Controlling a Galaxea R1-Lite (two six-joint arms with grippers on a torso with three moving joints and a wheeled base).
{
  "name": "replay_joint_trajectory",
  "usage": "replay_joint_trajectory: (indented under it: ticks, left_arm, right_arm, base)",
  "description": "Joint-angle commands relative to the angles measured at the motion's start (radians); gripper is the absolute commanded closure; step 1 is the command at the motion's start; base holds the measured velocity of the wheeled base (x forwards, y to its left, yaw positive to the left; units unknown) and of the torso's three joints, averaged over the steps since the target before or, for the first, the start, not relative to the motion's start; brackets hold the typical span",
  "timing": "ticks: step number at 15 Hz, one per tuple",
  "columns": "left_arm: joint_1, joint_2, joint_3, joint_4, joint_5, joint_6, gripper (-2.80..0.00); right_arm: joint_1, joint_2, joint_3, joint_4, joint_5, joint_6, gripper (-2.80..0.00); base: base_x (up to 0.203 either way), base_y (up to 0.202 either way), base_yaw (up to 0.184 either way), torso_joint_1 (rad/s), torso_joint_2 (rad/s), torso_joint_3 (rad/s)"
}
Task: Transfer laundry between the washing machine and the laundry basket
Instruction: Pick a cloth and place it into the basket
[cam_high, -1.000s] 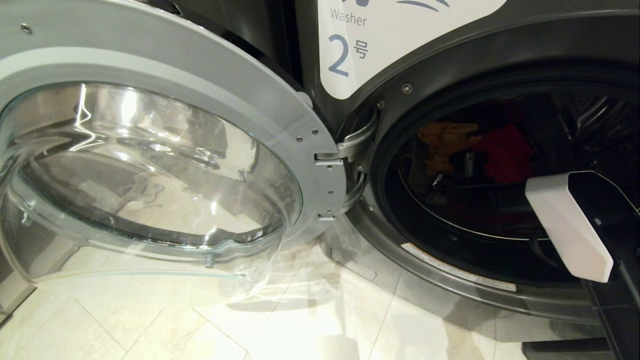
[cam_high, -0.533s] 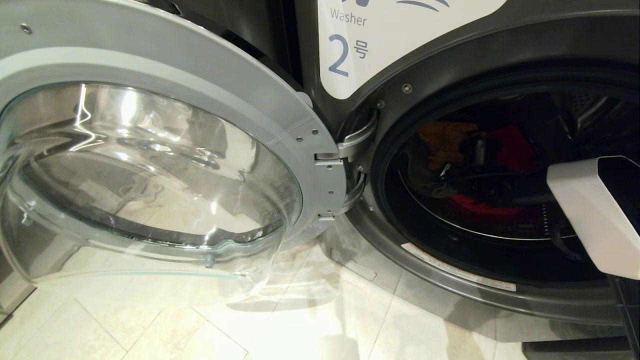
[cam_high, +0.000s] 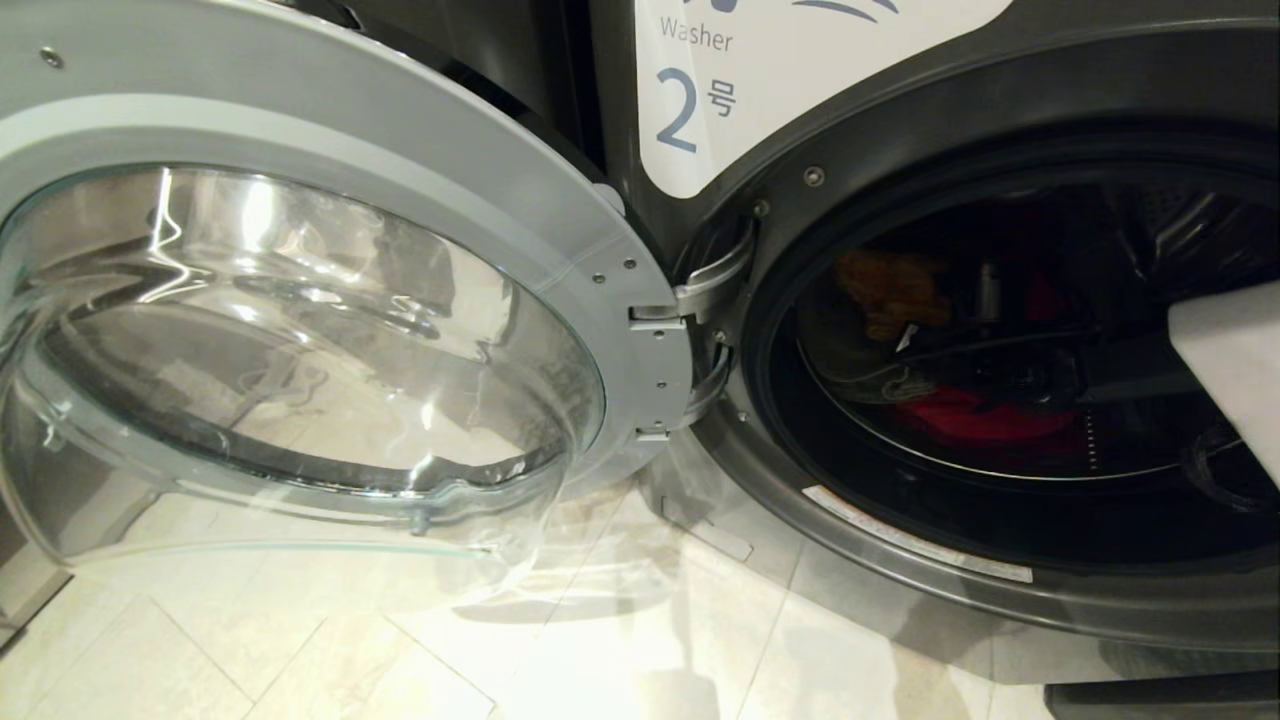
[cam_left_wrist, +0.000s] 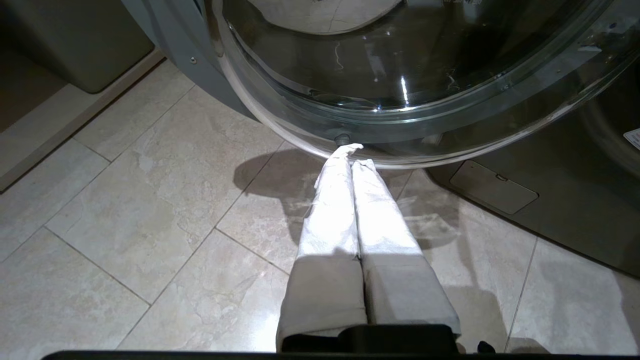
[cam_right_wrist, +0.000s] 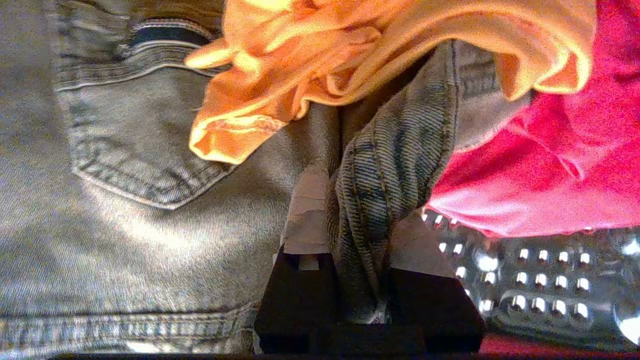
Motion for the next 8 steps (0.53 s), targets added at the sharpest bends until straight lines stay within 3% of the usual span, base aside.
replay_joint_trajectory:
  ticks: [1,8]
  left_arm:
    - [0.0,0.002,0.04,-0.001,0.001,0.0,0.0]
    - [0.0,0.002,0.04,-0.001,0.0,-0.001,0.0]
  right_arm:
    - [0.032,-0.087,0.067,-0.028,-0.003,0.002,0.0]
    - [0.102,-0.284,0.335,-0.133,-0.006,-0.007,0.0]
  base:
    - [0.0,0.0,0.0,0.0,0.0,0.0]
    - [0.0,0.0,0.0,0.0,0.0,0.0]
